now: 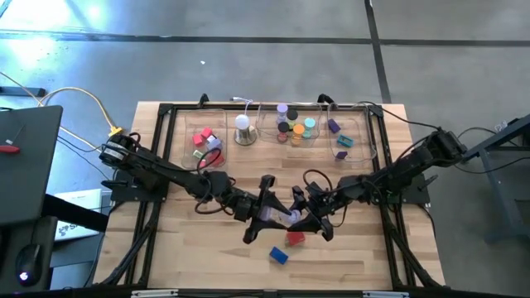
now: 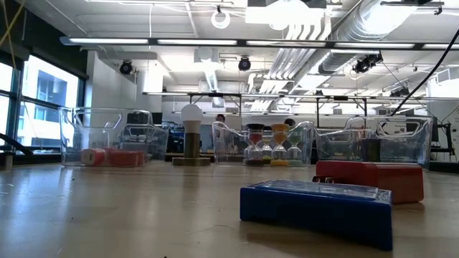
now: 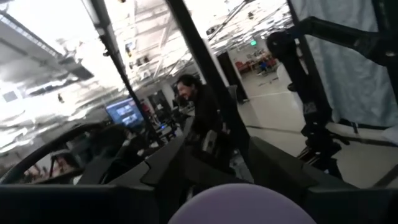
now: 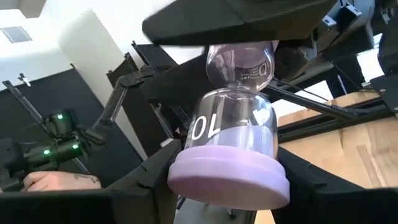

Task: Pick & Place Office items
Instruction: Put the purple hourglass into the middle transparent bin

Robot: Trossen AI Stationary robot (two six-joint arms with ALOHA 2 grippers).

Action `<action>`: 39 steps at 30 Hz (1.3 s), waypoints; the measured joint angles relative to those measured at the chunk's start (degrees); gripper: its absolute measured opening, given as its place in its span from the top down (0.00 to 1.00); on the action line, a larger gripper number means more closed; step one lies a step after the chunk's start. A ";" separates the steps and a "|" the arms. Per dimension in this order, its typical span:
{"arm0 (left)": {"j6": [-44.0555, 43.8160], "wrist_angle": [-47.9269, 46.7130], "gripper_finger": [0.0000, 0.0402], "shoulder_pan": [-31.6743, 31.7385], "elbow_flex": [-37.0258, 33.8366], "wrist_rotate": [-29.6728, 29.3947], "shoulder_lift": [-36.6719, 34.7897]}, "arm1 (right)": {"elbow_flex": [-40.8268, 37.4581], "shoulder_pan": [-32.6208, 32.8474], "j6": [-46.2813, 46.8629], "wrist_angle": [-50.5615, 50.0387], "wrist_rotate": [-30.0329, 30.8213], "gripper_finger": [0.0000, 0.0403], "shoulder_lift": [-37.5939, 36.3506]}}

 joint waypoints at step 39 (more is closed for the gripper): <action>-15.31 -16.03 0.39 -9.57 0.04 -34.59 -5.29 | 0.06 -0.63 -4.09 -16.62 10.86 0.56 -1.14</action>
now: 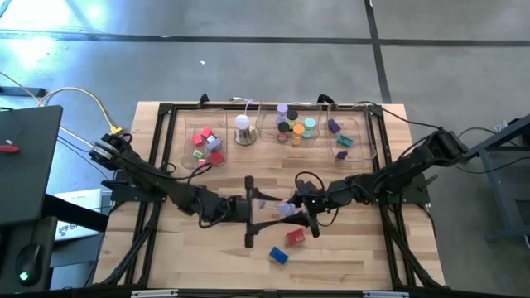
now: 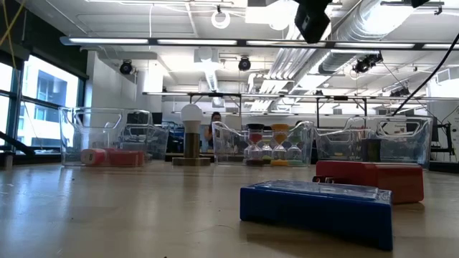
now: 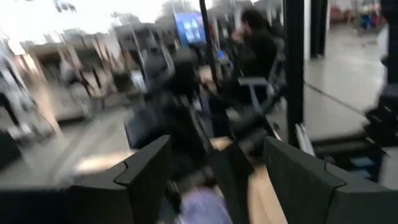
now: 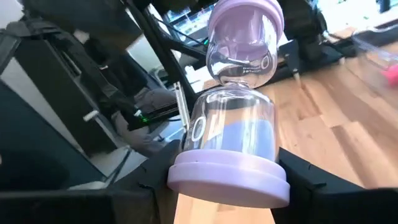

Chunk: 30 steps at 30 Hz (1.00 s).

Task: Pick & Place Office items
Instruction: Put the purple hourglass into the middle transparent bin

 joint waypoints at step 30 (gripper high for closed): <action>-40.02 -71.93 0.39 0.21 -0.24 0.35 -13.59 | 34.88 -13.87 -18.84 -73.59 22.21 0.56 -0.66</action>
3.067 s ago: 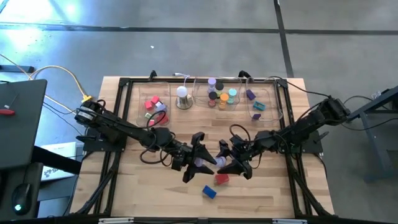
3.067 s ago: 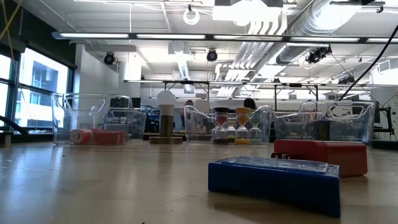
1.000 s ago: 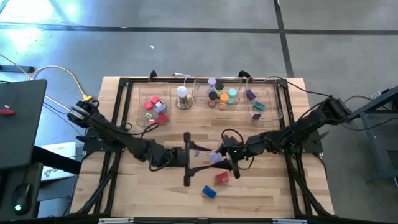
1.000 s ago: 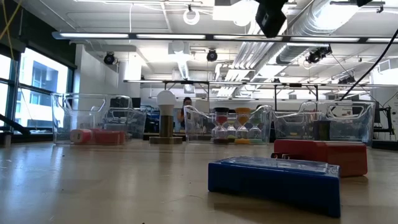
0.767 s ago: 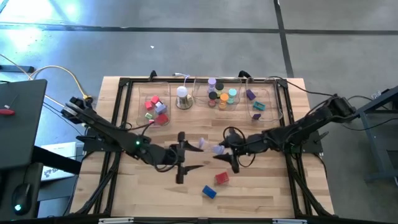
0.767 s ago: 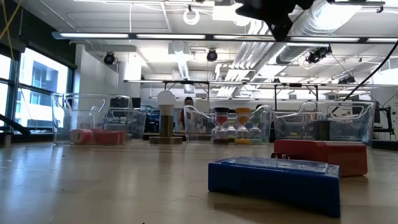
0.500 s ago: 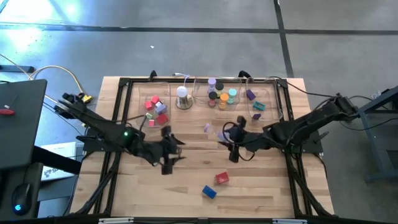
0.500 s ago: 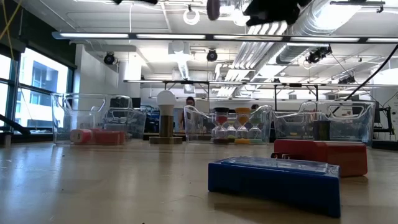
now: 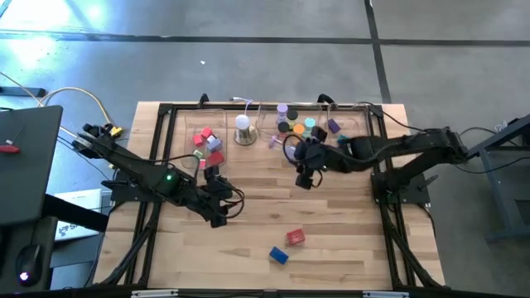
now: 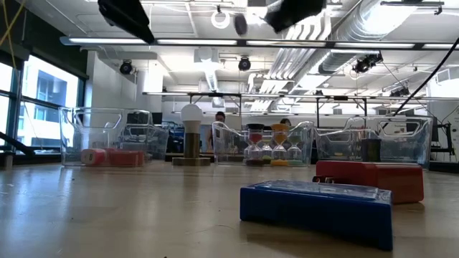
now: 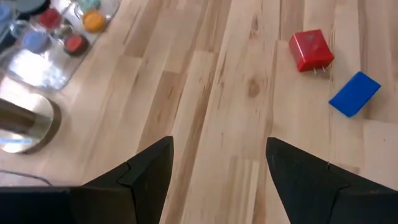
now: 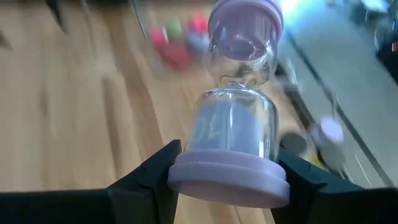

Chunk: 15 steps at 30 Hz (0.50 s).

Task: Pick & Place Office items
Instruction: Put the purple hourglass into the middle transparent bin

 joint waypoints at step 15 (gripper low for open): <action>-7.46 0.41 0.39 -0.36 -4.73 0.48 1.22 | 2.59 -19.03 3.67 -27.17 -4.11 0.56 3.63</action>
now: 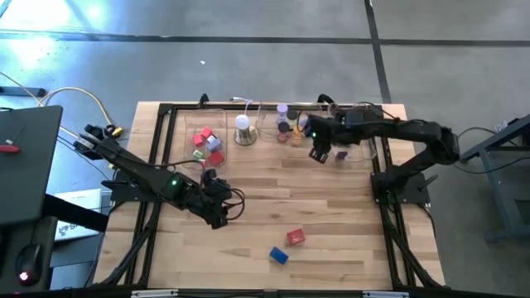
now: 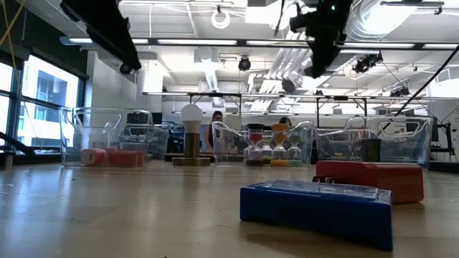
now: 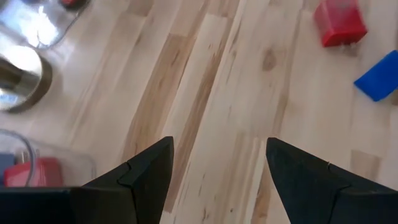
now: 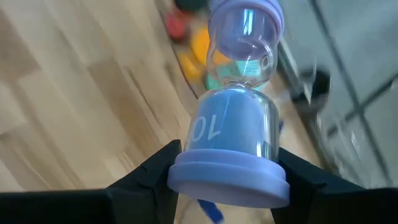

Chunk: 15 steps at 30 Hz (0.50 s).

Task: Pick & Place Office items
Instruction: Put the purple hourglass into the middle transparent bin

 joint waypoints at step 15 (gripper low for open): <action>-1.79 0.38 0.39 0.13 -2.69 -0.07 0.02 | -0.09 -8.18 -2.41 -4.57 -9.54 0.56 0.07</action>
